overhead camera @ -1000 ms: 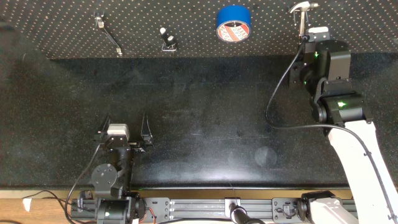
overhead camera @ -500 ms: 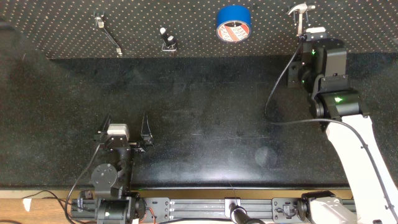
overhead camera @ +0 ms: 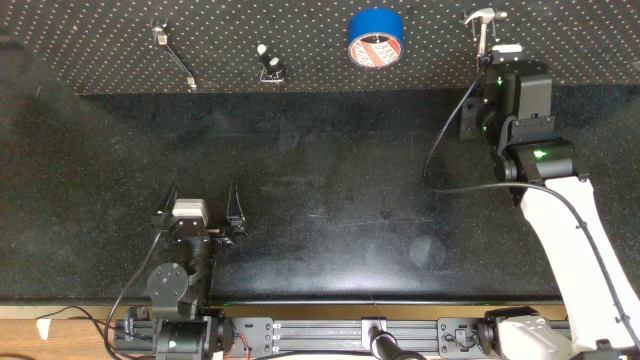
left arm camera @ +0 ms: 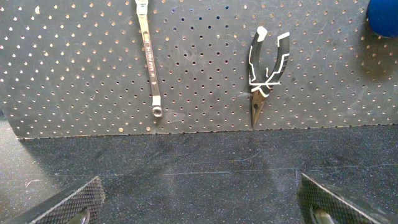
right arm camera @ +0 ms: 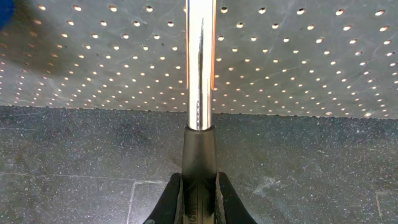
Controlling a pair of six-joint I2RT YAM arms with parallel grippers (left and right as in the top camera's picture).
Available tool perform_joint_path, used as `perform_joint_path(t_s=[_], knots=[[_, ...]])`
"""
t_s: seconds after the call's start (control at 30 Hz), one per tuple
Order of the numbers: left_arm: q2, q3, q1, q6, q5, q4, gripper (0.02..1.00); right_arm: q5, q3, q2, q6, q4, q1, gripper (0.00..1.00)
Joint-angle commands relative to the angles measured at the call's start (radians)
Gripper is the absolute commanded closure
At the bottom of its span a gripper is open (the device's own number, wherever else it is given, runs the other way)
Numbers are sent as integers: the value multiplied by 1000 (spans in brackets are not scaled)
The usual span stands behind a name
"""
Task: Place Tools Onto Pegboard
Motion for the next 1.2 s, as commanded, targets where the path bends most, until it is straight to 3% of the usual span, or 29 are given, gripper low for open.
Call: perform_joint_path(t_s=[0.03,0.27,0.33,0.4,0.53,0.8,1.0,1.2], knots=[[-10,-2,5,9,18,-8,23,5,9,14,15,9,3,766],[-10,-2,5,9,18,-8,23,5,9,16,15,9,3,373],[-10,-2,5,9,18,-8,20,4,9,16,15,9,3,187],[-10,-2,5,9,18,-8,23,-8,9,16,15,10,3,128],[-10,-2,5,9,18,-8,23,-60,9,-10,15,8,3,97],[-10,-2,5,9,18,-8,23,-48,9,-210,-32,-156,-3,82],[-10,-2,5,9,18,-8,23,-46,9,-460,-36,-385,-98,77],[-10,-2,5,9,18,-8,23,-13,6,-649,-38,-488,-103,71]])
